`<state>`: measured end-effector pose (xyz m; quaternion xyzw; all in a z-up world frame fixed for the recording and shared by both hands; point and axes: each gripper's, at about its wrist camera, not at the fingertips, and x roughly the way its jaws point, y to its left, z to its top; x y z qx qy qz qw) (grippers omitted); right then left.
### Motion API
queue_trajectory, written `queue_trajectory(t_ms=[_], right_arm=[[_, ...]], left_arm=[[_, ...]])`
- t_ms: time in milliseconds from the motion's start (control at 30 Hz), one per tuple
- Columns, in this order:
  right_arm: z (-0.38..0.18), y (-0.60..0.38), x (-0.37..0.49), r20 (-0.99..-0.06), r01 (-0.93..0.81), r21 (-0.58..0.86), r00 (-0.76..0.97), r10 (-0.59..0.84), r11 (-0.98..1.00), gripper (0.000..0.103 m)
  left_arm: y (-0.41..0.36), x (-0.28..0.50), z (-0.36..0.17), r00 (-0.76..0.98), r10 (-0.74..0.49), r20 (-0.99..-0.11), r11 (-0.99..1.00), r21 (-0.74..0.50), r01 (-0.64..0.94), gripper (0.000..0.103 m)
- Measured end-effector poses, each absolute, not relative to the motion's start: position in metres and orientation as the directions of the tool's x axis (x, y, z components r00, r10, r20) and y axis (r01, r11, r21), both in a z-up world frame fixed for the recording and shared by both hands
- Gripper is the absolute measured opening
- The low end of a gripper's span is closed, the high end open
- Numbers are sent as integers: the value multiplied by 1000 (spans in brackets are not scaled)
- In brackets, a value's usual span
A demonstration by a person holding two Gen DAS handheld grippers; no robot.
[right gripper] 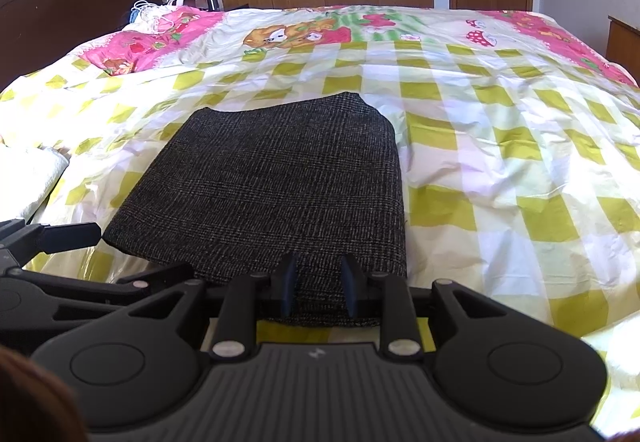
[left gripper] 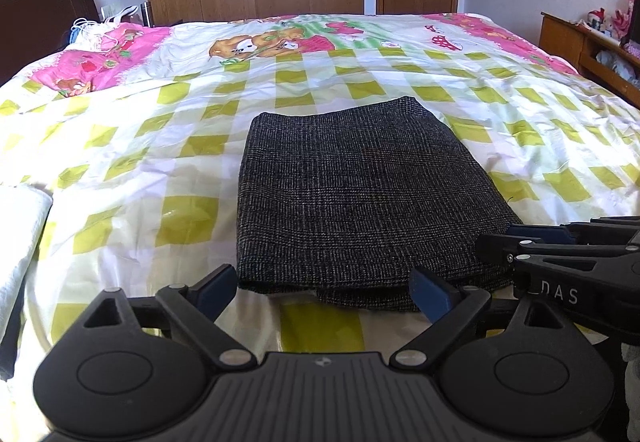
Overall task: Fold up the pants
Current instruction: 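Withdraw both open tools from the folded trouser stack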
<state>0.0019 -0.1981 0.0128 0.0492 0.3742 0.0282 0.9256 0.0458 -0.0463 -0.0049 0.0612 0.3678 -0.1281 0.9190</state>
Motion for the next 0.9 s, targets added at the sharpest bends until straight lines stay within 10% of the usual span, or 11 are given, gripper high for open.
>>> queue_trajectory(t_ms=[900], right_arm=[[12,-196,-2,-696,-10,120,713,91,993,27]], left_arm=[[-41,47,-6,680,-198,-706,965,-18,261,103]])
